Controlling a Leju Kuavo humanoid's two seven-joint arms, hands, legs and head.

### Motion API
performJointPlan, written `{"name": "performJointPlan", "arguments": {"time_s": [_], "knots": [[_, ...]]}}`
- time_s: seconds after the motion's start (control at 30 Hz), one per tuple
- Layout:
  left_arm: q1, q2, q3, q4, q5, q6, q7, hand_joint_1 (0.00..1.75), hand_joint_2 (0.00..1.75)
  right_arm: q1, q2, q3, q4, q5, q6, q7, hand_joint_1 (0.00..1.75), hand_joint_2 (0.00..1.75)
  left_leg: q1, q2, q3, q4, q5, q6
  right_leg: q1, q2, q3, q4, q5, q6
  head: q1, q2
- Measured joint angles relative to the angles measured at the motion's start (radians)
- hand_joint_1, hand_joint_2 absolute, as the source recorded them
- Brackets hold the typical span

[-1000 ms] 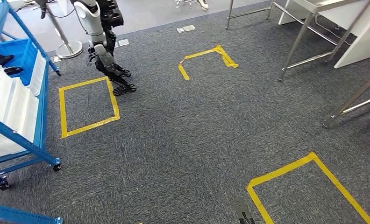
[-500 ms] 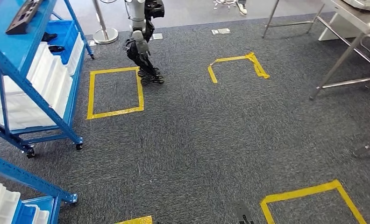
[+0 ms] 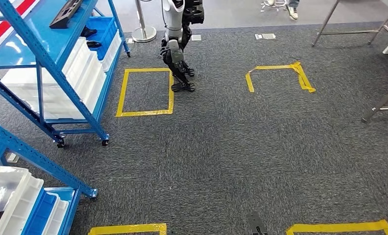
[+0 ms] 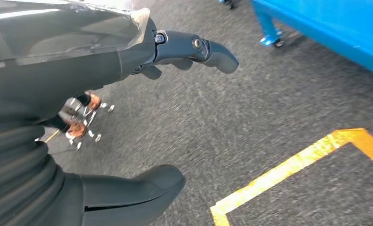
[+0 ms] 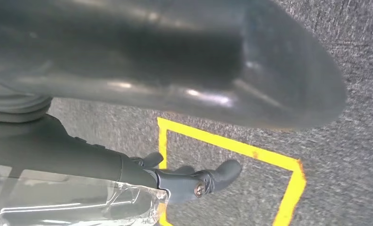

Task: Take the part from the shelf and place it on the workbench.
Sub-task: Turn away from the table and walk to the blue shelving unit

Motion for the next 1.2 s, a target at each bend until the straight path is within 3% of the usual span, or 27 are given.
{"name": "performJointPlan", "arguments": {"time_s": [0.07,0.1,0.17,0.2,0.27,0.3,0.37,0.43,0.5,0.57,0.6,0.63,0.67,0.7,0.73,0.8,0.87,0.9,0.97,1.0,1.07,1.1,1.13,1.17,1.2], "knots": [[0.0,0.0,0.0,0.0,0.0,0.003,0.009,0.0,1.75,0.001,0.0,0.0,0.0,0.002,0.0,-0.001,0.0,0.0,0.001,0.012,-0.054,0.109,-0.039,-0.002,0.005,-0.028,0.0,0.0,-0.003,-0.004,0.0,0.0],[0.001,0.0,0.0,0.0,0.001,0.004,0.013,0.0,1.75,-0.001,0.0,0.0,0.0,0.004,0.0,-0.001,0.0,0.0,0.001,0.015,-0.057,0.115,-0.031,-0.002,0.006,-0.041,0.001,0.0,-0.005,-0.006,0.0,0.0],[0.002,0.0,0.001,0.0,0.006,0.008,0.015,0.0,1.75,-0.006,0.001,0.0,0.0,0.01,0.001,-0.001,0.0,0.0,0.0,0.034,-0.003,0.013,0.03,0.005,0.008,-0.065,0.006,0.0,-0.008,-0.008,0.0,0.0],[0.001,-0.001,0.001,0.0,0.008,0.008,0.015,0.0,1.75,-0.009,0.003,0.001,0.0,0.013,0.001,-0.001,0.0,0.0,-0.004,0.059,0.034,-0.058,0.056,0.01,0.011,-0.075,0.009,0.0,-0.011,-0.007,0.0,0.0],[-0.003,-0.001,0.001,0.0,0.011,0.009,0.015,0.0,1.75,-0.014,0.005,0.001,0.0,0.016,0.001,-0.002,0.0,0.0,-0.012,0.092,0.079,-0.145,0.081,0.02,0.018,-0.092,0.012,0.001,-0.016,-0.001,0.001,0.0],[-0.005,-0.001,0.001,0.0,0.012,0.009,0.014,0.0,1.75,-0.016,0.006,0.001,0.0,0.017,0.001,-0.002,0.0,0.0,-0.017,0.093,0.08,-0.154,0.079,0.023,0.021,-0.102,0.013,0.001,-0.018,0.003,0.002,0.0],[-0.005,-0.001,0.002,0.0,0.013,0.009,0.013,0.0,1.75,-0.02,0.007,0.001,0.0,0.016,0.001,-0.002,0.0,0.0,-0.017,0.068,0.08,-0.162,0.085,0.033,0.023,-0.115,0.016,0.001,-0.022,0.012,0.003,0.0],[-0.006,-0.002,0.002,0.0,0.013,0.009,0.012,0.0,1.75,-0.022,0.008,0.001,0.0,0.016,-0.001,-0.002,0.0,0.0,-0.011,0.045,0.086,-0.174,0.093,0.045,0.021,-0.077,0.002,0.038,-0.044,0.017,0.004,0.0],[-0.008,-0.003,0.003,0.0,0.014,0.009,0.011,0.0,1.75,-0.02,0.006,0.002,0.0,0.016,-0.003,-0.003,0.0,0.0,-0.007,0.02,0.087,-0.179,0.099,0.052,0.017,-0.018,-0.051,0.15,-0.093,0.012,0.006,0.0],[-0.009,-0.004,0.005,0.0,0.015,0.009,0.011,0.0,1.75,-0.015,0.004,0.001,0.001,0.015,-0.004,-0.004,0.0,0.0,-0.007,-0.01,0.086,-0.178,0.1,0.054,0.014,0.002,-0.111,0.265,-0.129,0.014,0.005,0.0],[-0.008,-0.005,0.006,0.0,0.014,0.009,0.01,0.0,1.75,-0.014,0.002,0.001,0.001,0.014,-0.006,-0.005,0.0,0.0,-0.006,-0.026,0.086,-0.177,0.1,0.053,0.012,0.004,-0.123,0.279,-0.125,0.021,0.005,0.0],[-0.007,-0.005,0.007,0.0,0.013,0.009,0.008,0.0,1.75,-0.013,0.001,0.001,0.001,0.012,-0.007,-0.006,0.0,0.0,-0.005,-0.041,0.087,-0.177,0.1,0.053,0.01,0.007,-0.115,0.254,-0.106,0.031,0.005,0.0],[-0.007,-0.005,0.007,0.0,0.012,0.008,0.006,0.0,1.75,-0.013,0.001,0.0,0.001,0.009,-0.008,-0.007,0.0,0.0,-0.004,-0.055,0.088,-0.175,0.1,0.051,0.006,0.015,-0.089,0.192,-0.075,0.042,0.005,0.0],[-0.007,-0.005,0.008,0.0,0.01,0.007,0.005,0.0,1.75,-0.013,0.0,0.0,0.001,0.006,-0.011,-0.009,0.0,0.0,-0.003,-0.068,0.088,-0.173,0.099,0.047,0.0,0.038,-0.058,0.12,-0.045,0.052,0.006,0.0],[-0.007,-0.004,0.008,0.0,0.009,0.005,0.003,0.0,1.75,-0.013,0.0,0.0,0.001,0.002,-0.013,-0.01,0.0,0.0,-0.003,-0.08,0.086,-0.169,0.098,0.042,-0.003,0.057,-0.033,0.06,-0.021,0.055,0.006,0.0],[-0.006,-0.003,0.008,0.0,0.008,-0.001,0.001,0.0,1.75,-0.011,0.0,-0.003,0.001,-0.005,-0.016,-0.014,0.0,0.0,-0.005,-0.099,0.08,-0.166,0.098,0.029,-0.004,0.08,-0.011,0.008,-0.003,0.044,0.005,0.0],[-0.004,-0.001,0.008,0.0,0.007,-0.006,0.0,0.0,1.75,-0.009,0.001,-0.009,0.002,-0.01,-0.018,-0.016,0.0,0.0,-0.002,-0.112,0.074,-0.167,0.102,0.018,-0.003,0.061,-0.009,0.006,0.002,0.026,0.005,0.0],[-0.003,0.0,0.008,0.0,0.006,-0.008,0.0,0.0,1.75,-0.009,0.002,-0.011,0.002,-0.013,-0.02,-0.017,0.0,0.0,-0.002,-0.101,0.069,-0.161,0.097,0.013,-0.005,0.051,-0.008,0.005,0.005,0.019,0.004,0.0],[-0.003,0.003,0.008,0.0,0.002,-0.012,-0.002,0.0,1.75,-0.007,0.002,-0.015,0.001,-0.019,-0.023,-0.019,0.0,0.0,-0.001,-0.049,0.038,-0.097,0.056,0.005,-0.009,0.027,-0.007,0.001,0.007,0.003,0.0,0.0],[-0.004,0.003,0.008,0.0,0.0,-0.014,-0.004,0.0,1.75,-0.005,0.002,-0.018,0.001,-0.021,-0.024,-0.02,0.0,0.0,-0.001,-0.018,0.009,-0.036,0.023,0.0,-0.005,0.013,-0.006,0.001,0.005,-0.003,-0.002,0.0],[-0.005,0.005,0.008,0.0,-0.002,-0.017,-0.006,0.0,1.75,0.0,0.0,-0.025,0.001,-0.023,-0.026,-0.022,0.0,0.0,0.003,0.008,-0.053,0.087,-0.028,-0.007,0.0,-0.017,-0.007,0.001,0.002,-0.01,-0.004,0.0],[-0.004,0.005,0.008,0.0,-0.002,-0.019,-0.007,0.0,1.75,0.001,0.0,-0.029,0.001,-0.023,-0.027,-0.023,0.0,0.0,0.005,0.013,-0.065,0.112,-0.03,-0.009,0.001,-0.032,-0.007,0.001,0.001,-0.011,-0.004,0.0],[-0.002,0.006,0.009,0.0,-0.002,-0.02,-0.008,0.0,1.75,0.0,-0.001,-0.032,0.001,-0.023,-0.027,-0.024,0.0,0.0,0.007,0.017,-0.058,0.098,-0.013,-0.01,0.002,-0.045,-0.006,0.002,0.0,-0.012,-0.004,0.0],[-0.002,0.007,0.009,0.0,-0.002,-0.02,-0.009,0.0,1.75,0.0,0.0,-0.034,0.001,-0.023,-0.027,-0.025,0.0,0.0,0.008,0.027,-0.029,0.046,0.018,-0.009,0.002,-0.056,-0.004,0.002,-0.002,-0.011,-0.004,0.0],[-0.001,0.008,0.009,0.0,-0.002,-0.02,-0.01,0.0,1.75,-0.001,0.0,-0.035,0.001,-0.023,-0.027,-0.026,0.0,0.0,0.007,0.051,0.011,-0.027,0.049,-0.006,0.003,-0.066,0.0,0.002,-0.004,-0.01,-0.004,0.0]]}}
